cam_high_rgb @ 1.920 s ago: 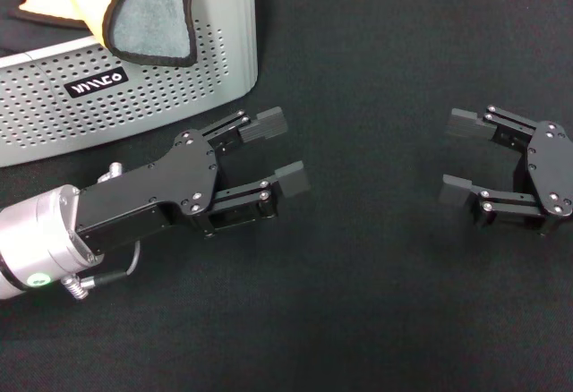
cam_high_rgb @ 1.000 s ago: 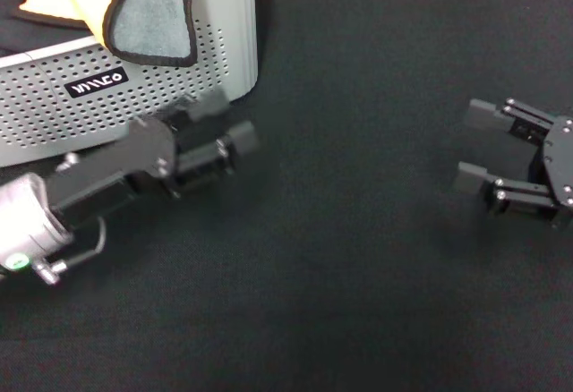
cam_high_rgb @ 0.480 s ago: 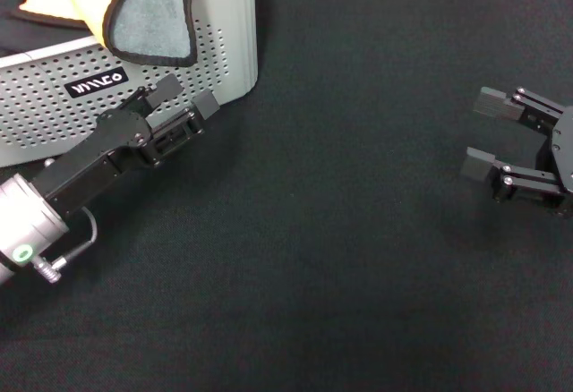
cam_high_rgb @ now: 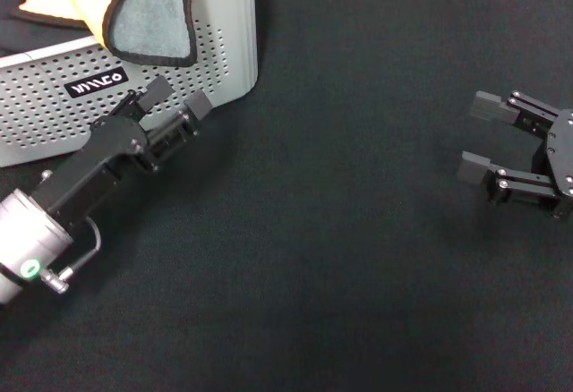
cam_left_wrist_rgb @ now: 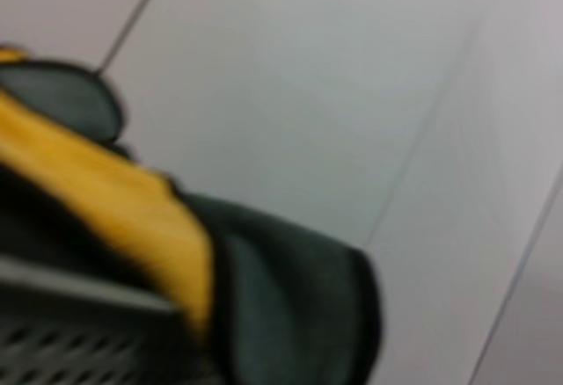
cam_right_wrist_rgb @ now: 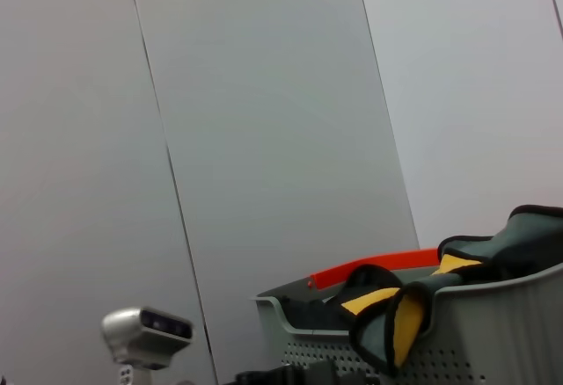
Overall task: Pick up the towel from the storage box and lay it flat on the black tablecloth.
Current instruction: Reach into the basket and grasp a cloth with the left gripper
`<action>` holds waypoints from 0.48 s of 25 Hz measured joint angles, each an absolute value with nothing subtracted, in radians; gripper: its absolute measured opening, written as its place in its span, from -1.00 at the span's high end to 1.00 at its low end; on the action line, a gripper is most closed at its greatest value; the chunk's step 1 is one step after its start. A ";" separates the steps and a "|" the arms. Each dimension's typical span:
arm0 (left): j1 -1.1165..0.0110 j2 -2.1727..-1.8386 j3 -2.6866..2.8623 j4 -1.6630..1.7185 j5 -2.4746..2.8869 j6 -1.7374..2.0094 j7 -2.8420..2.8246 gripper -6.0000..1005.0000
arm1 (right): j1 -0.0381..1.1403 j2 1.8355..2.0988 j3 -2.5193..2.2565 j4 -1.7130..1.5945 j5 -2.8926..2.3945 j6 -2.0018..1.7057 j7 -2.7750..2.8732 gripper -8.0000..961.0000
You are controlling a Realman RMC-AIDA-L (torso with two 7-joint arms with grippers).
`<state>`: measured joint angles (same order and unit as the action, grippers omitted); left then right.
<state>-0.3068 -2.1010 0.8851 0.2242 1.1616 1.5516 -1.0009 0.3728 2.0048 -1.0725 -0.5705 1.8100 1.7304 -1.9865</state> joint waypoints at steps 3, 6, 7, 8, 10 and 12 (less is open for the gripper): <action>-0.309 -2.105 0.885 0.177 1.161 1.619 -0.843 -0.68 | 0.373 2.006 -1.073 -0.570 1.810 1.730 -1.986 -0.81; -0.326 -2.107 0.885 0.117 1.146 1.674 -0.684 -0.68 | 0.373 2.006 -1.074 -0.569 1.810 1.730 -1.986 -0.81; -0.335 -2.108 0.885 0.098 1.141 1.686 -0.625 -0.68 | 0.373 2.006 -1.074 -0.569 1.809 1.730 -1.986 -0.81; -0.345 -2.108 0.884 0.081 1.138 1.694 -0.573 -0.68 | 0.373 2.007 -1.075 -0.569 1.809 1.730 -1.986 -0.81; -0.376 -2.108 0.880 0.029 1.121 1.699 -0.454 -0.68 | 0.373 2.007 -1.078 -0.569 1.809 1.730 -1.986 -0.81; -0.409 -2.108 0.880 -0.017 1.089 1.699 -0.369 -0.68 | 0.374 2.008 -1.083 -0.569 1.809 1.730 -1.986 -0.81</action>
